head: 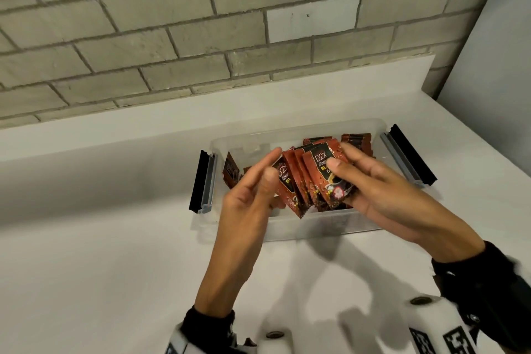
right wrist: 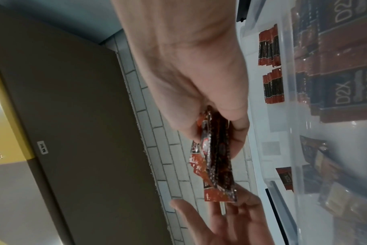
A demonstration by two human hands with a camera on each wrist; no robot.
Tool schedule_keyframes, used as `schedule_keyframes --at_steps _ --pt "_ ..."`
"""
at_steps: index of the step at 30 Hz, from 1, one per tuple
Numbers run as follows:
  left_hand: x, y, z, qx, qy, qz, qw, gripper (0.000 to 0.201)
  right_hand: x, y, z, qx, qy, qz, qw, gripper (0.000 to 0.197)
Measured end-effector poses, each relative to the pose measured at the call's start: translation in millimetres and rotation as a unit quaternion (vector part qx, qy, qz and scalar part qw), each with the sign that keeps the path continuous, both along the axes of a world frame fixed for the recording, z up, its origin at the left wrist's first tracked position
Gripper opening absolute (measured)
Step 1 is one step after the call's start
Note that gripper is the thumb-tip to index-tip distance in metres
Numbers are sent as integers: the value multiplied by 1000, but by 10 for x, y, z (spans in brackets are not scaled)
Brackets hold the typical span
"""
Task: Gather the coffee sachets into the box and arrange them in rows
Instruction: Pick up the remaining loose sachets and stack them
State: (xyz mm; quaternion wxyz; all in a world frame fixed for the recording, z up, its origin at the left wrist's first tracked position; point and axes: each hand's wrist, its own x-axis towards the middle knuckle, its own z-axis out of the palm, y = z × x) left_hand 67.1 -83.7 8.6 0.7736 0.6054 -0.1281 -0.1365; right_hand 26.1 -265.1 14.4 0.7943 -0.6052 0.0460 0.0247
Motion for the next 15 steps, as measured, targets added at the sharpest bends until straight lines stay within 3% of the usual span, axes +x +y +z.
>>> schedule_keyframes --at_steps 2,4,6,9,11,13,15 --pt "-20 -50 -4 -15 22 -33 999 66 -4 53 3 -11 -20 13 1000 50" --pt "-55 -122 0 -38 49 -66 996 48 -22 144 26 -38 -43 36 998 39" --pt "-91 -175 19 -66 87 -96 989 51 -47 221 48 -75 -58 70 993 35" --pt "-89 -144 -17 -117 143 -132 974 40 -55 313 70 -193 -54 103 974 35" --pt "-78 -97 -16 -112 169 -133 970 34 -59 399 29 -325 -35 91 941 42" --pt "-87 -84 -31 -67 170 -120 976 34 -82 459 4 -470 -59 57 879 54" --pt "-93 -6 -28 -53 191 -106 974 35 -116 441 49 -544 -92 63 832 64"
